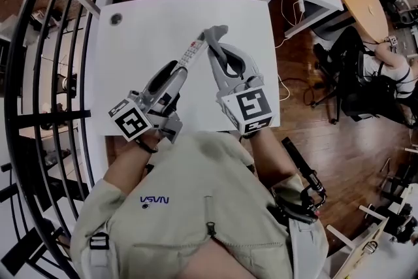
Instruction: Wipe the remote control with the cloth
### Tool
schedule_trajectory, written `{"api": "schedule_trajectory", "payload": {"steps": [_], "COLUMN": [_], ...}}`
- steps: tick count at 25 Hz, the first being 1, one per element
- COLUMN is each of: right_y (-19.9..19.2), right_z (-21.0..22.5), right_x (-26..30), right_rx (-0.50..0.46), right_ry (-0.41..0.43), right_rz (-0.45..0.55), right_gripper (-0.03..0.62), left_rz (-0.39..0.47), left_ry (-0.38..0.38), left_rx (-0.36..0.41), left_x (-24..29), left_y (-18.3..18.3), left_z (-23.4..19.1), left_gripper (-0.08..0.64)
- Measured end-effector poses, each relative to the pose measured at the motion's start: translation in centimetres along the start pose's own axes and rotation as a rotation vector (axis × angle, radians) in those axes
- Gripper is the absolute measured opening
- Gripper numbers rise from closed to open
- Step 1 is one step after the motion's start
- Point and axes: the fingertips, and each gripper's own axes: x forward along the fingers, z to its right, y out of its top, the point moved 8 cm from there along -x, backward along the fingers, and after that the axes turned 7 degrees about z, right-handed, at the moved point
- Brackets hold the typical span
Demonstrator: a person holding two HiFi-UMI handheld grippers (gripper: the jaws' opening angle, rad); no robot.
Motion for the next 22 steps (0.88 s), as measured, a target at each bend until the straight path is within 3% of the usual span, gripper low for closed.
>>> {"api": "schedule_trajectory", "payload": {"steps": [7,10,13,18,22], "right_y": [0.0,-0.2,-0.7,-2.7,-3.7], "right_z": [-5.3,-6.7,-5.2,0.6,1.4], "right_x": [0.3,0.4,0.3,0.6,1.7], "right_rx": [-0.164,-0.177,-0.115,0.012,0.019], "right_ry": [0.269,0.35,0.283,-0.016,-0.009], "right_rz": [-0.044,-0.047,-0.032,-0.088,-0.142], "right_gripper": [0.026,0.026,0.026,0.026,0.026], "left_rz": [0.073,0.115,0.151,0.153,0.133], "left_ry": [0.044,0.046,0.029,-0.004,-0.012], "left_rx": [-0.226,-0.295,-0.346,-0.353,-0.354], "left_x": [-0.2,-0.2,-0.2,-0.3,0.0], "left_y": [-0.2,0.0,-0.1,-0.1,-0.3], "left_z": [-1.6,-1.9,-1.8,-1.2,-0.8], "left_gripper": [0.242,0.242,0.242,0.242,0.242]}}
